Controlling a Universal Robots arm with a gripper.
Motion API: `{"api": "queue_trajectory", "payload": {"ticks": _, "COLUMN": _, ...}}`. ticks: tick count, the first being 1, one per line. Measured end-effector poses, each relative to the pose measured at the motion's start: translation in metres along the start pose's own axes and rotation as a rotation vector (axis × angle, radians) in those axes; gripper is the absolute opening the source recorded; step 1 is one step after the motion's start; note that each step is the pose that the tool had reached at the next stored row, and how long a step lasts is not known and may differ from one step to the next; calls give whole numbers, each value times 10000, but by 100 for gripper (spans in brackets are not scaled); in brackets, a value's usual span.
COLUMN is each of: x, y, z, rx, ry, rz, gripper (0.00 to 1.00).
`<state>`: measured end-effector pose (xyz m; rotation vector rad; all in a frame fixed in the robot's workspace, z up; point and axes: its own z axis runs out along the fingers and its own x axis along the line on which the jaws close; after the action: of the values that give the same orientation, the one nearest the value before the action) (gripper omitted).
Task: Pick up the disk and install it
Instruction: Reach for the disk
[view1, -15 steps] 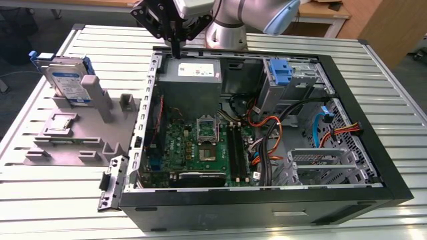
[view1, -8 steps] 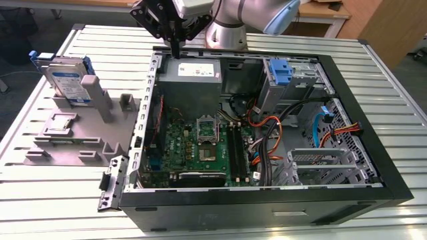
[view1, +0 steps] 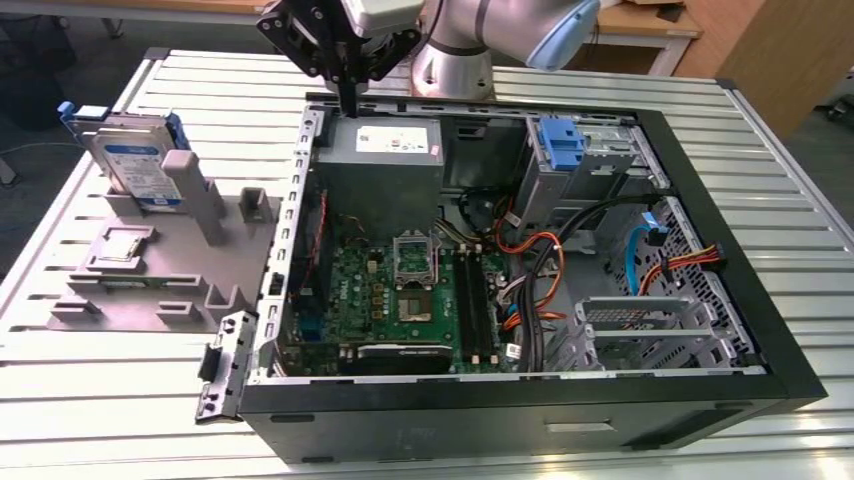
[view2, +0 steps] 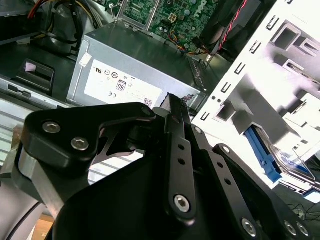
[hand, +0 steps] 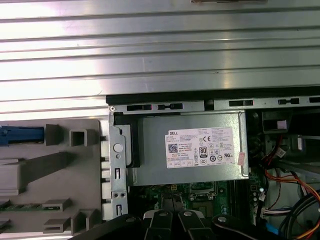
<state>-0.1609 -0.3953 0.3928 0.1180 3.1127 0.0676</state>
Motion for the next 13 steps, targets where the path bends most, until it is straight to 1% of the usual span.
{"api": "queue_trajectory", "payload": {"ticks": 13, "x": 20, "y": -1, "z": -1, "rx": 0, "ry": 0, "rz": 0, "gripper": 10}}
